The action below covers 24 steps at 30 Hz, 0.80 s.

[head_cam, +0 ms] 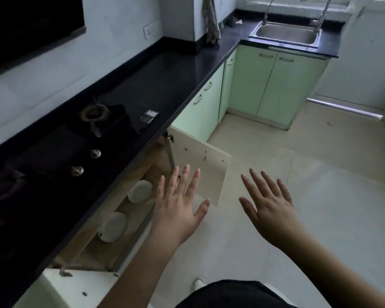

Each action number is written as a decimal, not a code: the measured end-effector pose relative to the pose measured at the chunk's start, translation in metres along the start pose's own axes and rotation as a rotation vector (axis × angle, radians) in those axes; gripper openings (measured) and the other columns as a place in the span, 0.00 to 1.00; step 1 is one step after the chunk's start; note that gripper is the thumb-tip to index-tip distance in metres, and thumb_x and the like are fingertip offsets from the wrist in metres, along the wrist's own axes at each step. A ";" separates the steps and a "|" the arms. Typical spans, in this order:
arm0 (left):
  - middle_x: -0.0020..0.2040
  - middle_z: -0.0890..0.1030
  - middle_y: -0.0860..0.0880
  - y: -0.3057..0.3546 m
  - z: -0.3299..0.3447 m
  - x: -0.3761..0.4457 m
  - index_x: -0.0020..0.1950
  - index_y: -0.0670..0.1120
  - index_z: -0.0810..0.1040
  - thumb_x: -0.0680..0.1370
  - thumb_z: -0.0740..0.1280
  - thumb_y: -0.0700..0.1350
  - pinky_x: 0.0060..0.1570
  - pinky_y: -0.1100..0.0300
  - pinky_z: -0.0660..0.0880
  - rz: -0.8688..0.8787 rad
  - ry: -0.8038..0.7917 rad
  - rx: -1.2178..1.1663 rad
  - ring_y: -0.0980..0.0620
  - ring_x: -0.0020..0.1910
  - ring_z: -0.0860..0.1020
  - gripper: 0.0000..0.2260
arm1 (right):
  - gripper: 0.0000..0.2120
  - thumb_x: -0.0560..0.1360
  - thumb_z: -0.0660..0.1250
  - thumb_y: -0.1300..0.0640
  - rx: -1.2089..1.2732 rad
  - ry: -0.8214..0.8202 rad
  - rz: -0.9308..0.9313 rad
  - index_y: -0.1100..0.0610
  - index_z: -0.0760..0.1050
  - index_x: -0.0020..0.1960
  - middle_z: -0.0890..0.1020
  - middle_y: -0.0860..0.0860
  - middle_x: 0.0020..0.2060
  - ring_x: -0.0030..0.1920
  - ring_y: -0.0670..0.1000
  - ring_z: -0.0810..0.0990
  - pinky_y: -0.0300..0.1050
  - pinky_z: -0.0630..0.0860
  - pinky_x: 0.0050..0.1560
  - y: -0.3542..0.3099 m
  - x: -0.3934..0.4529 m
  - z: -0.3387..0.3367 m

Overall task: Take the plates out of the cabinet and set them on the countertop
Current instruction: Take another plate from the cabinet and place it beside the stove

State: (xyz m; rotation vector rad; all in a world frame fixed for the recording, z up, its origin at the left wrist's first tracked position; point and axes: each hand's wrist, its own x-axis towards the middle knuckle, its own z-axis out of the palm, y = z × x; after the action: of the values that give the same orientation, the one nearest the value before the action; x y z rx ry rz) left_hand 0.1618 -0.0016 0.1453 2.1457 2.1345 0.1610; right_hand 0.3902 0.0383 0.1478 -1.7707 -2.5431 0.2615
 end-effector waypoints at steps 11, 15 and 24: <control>0.80 0.35 0.50 -0.034 0.014 0.021 0.78 0.56 0.33 0.76 0.28 0.67 0.76 0.46 0.36 -0.364 -0.027 0.028 0.48 0.78 0.34 0.32 | 0.34 0.75 0.30 0.34 0.045 -0.148 -0.410 0.44 0.40 0.78 0.42 0.46 0.78 0.77 0.50 0.35 0.54 0.37 0.76 -0.027 0.118 0.007; 0.81 0.45 0.49 -0.031 0.007 0.027 0.80 0.54 0.44 0.79 0.30 0.66 0.74 0.47 0.41 -0.529 0.050 0.043 0.46 0.79 0.43 0.33 | 0.30 0.80 0.37 0.35 0.035 -0.173 -0.621 0.45 0.44 0.79 0.46 0.47 0.78 0.78 0.52 0.40 0.58 0.42 0.76 -0.031 0.161 0.007; 0.81 0.49 0.50 -0.004 0.006 0.014 0.81 0.54 0.50 0.80 0.35 0.66 0.75 0.48 0.45 -0.874 0.053 0.048 0.48 0.79 0.45 0.32 | 0.29 0.81 0.42 0.38 0.042 -0.152 -0.957 0.48 0.51 0.79 0.54 0.49 0.78 0.78 0.53 0.47 0.56 0.43 0.76 -0.052 0.215 0.008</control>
State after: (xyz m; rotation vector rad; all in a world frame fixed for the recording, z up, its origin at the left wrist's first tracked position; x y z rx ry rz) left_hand 0.1587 0.0120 0.1388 1.0505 2.8788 0.0805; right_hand 0.2653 0.2208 0.1332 -0.3786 -3.0845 0.3927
